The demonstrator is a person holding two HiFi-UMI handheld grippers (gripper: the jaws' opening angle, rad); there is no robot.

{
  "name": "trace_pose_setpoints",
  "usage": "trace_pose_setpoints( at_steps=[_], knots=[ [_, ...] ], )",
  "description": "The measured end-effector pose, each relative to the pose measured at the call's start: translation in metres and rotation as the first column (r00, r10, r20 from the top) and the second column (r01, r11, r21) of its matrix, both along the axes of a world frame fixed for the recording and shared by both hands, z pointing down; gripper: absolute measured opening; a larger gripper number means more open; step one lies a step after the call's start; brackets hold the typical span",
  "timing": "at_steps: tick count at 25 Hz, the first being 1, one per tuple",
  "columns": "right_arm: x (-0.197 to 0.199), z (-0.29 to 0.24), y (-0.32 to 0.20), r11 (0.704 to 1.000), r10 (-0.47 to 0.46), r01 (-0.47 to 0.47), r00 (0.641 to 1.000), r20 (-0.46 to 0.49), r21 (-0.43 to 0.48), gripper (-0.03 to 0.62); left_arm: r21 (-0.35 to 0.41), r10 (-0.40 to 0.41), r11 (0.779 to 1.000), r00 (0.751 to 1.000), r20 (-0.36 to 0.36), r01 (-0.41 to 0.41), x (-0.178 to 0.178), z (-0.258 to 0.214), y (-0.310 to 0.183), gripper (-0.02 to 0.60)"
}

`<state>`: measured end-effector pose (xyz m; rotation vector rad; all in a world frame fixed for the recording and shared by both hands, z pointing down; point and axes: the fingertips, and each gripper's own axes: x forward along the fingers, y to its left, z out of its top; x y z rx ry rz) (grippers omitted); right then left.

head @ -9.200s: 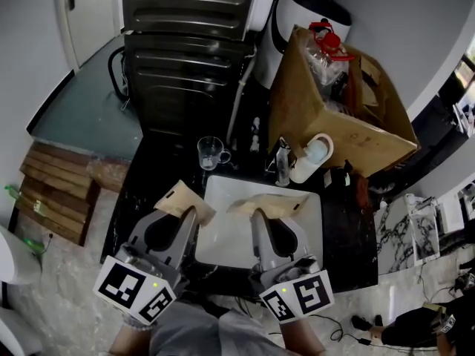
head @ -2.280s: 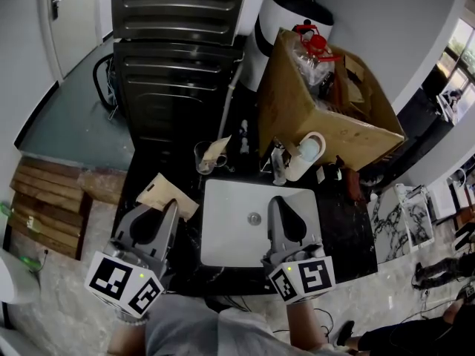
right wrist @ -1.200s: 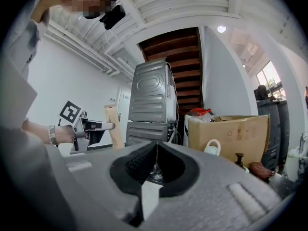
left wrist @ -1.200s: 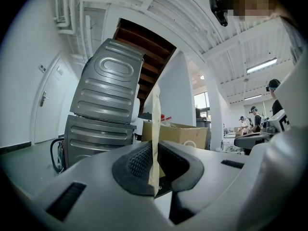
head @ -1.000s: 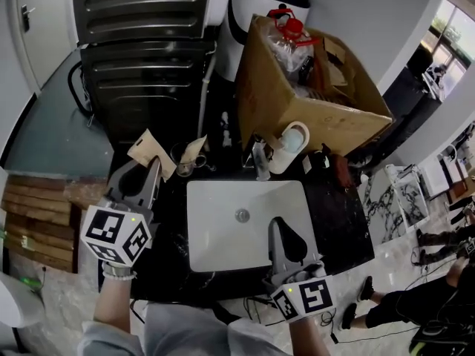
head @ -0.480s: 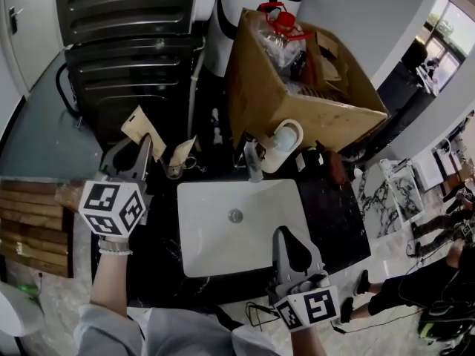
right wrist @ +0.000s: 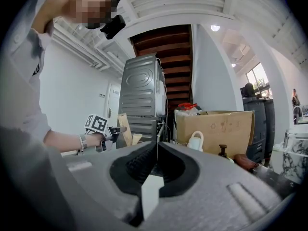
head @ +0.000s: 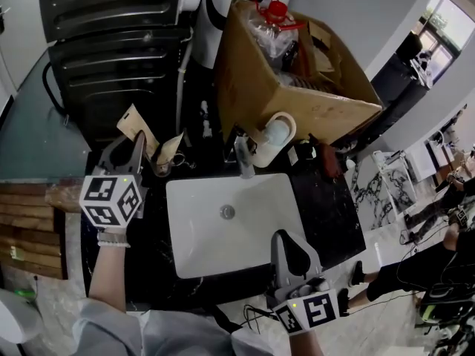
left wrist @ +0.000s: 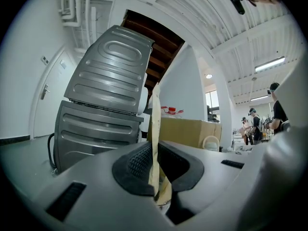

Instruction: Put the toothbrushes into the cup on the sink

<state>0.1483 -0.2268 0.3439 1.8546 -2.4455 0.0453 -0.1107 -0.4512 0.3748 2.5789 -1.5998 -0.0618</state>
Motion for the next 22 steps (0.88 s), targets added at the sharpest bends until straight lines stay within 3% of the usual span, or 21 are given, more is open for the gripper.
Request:
trace_pose_setpoints(
  at_steps=[10,22],
  knots=[
    [0.003,0.010,0.001,0.999,0.019,-0.019,1.000,0.004,-0.026,0.003,-0.078,0.003,0.997,0.998,0.070,0.002,0.011,0.045,-0.015,0.028],
    [-0.001,0.014,0.002,0.999,0.020,-0.020,1.000,0.009,-0.030,0.003,-0.173,0.005,0.985,0.995,0.101,0.013,0.019,0.090,-0.022,0.028]
  ],
)
